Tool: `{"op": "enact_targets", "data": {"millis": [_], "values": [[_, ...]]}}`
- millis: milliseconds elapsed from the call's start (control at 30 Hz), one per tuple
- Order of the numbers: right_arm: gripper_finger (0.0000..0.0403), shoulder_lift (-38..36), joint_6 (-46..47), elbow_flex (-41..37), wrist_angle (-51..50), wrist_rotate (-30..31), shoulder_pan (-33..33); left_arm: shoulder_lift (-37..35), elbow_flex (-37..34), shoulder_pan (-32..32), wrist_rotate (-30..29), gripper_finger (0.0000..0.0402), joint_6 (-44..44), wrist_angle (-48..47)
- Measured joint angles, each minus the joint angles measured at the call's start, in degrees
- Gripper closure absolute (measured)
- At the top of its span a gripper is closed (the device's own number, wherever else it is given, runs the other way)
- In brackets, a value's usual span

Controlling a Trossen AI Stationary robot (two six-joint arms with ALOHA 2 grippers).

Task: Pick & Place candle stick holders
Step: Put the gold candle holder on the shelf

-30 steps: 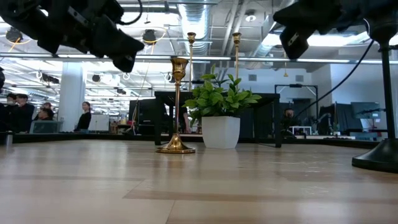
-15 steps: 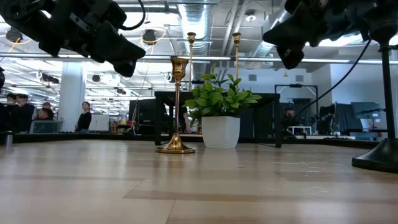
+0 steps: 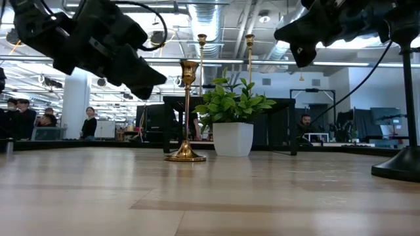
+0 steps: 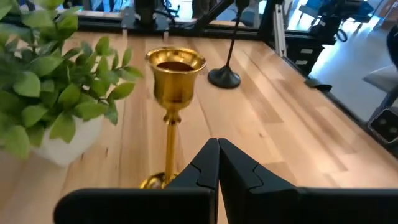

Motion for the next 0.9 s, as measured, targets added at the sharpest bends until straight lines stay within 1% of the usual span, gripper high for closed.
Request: {"op": "enact_targets", "data": {"millis": [133, 267, 367, 700, 900], "values": [[0.0403, -0.02, -1.67, 0.00, -0.08, -0.02, 0.01, 2.32, 0.00, 0.04, -1.17, 0.0397, 0.25, 0.46], [0.0403, -0.02, -1.66, 0.00, -0.09, 0.13, 0.02, 2.97, 0.02, 0.04, -2.14, 0.0397, 0.19, 0.60], [0.0403, -0.02, -1.66, 0.00, 0.11, 1.32, 0.04, 2.91, 0.00, 0.04, -4.14, 0.0397, -0.25, 0.29], [0.0403, -0.02, -1.66, 0.00, 0.93, 2.34, 0.04, 2.91, 0.00, 0.12, -4.52, 0.0397, 0.69, 0.63], [0.0403, -0.01, -1.66, 0.00, 0.67, 2.29, 0.20, 2.89, 0.00, 0.02, -6.31, 0.0397, 1.50, 1.41]]}}
